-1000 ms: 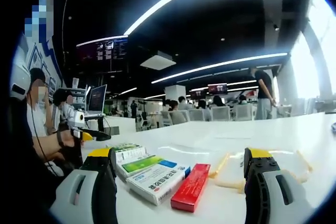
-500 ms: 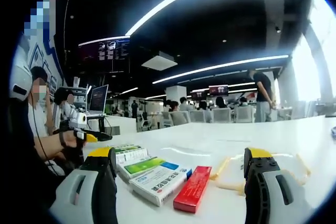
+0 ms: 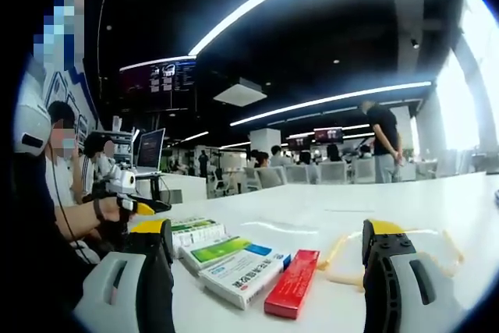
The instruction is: Arrange the small medicine boxes into an aligned row inside the storage area until every box is upright, visible, and separated from the surrounding clutter.
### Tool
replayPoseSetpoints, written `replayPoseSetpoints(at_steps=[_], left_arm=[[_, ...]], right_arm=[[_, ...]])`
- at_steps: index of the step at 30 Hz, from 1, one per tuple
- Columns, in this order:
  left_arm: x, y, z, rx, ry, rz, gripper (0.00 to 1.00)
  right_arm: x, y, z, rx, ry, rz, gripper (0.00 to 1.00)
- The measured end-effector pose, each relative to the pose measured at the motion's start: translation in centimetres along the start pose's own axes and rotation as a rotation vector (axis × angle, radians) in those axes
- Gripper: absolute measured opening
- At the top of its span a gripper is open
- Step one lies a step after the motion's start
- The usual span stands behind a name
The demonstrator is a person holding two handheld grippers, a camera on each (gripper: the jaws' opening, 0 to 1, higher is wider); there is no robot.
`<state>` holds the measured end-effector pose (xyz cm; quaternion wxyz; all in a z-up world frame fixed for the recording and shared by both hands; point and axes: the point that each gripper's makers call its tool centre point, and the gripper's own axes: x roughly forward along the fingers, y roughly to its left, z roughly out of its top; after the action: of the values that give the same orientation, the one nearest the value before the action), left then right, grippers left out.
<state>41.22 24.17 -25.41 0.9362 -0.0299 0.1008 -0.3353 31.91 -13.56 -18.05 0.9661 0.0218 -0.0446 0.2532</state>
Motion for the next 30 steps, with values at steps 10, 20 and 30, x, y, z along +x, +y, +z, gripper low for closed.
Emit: replayPoseSetpoints(at_steps=[10,20,30], left_arm=[[0.7,0.5,-0.1,-0.016,0.011,0.02,0.87],[1.4,1.3,-1.1,-0.03,0.073,0.059,0.81],[2.3,1.8,-2.6,-0.089,0.151,0.108,0.78]], right_arm=[[0.1,0.4,-0.2,-0.005,0.01,0.005,1.0],[-0.3,0.3,-0.2,-0.003,0.007,0.004,1.0],[-0.1,0.0,-0.7,0.002,0.017,0.009,1.0]])
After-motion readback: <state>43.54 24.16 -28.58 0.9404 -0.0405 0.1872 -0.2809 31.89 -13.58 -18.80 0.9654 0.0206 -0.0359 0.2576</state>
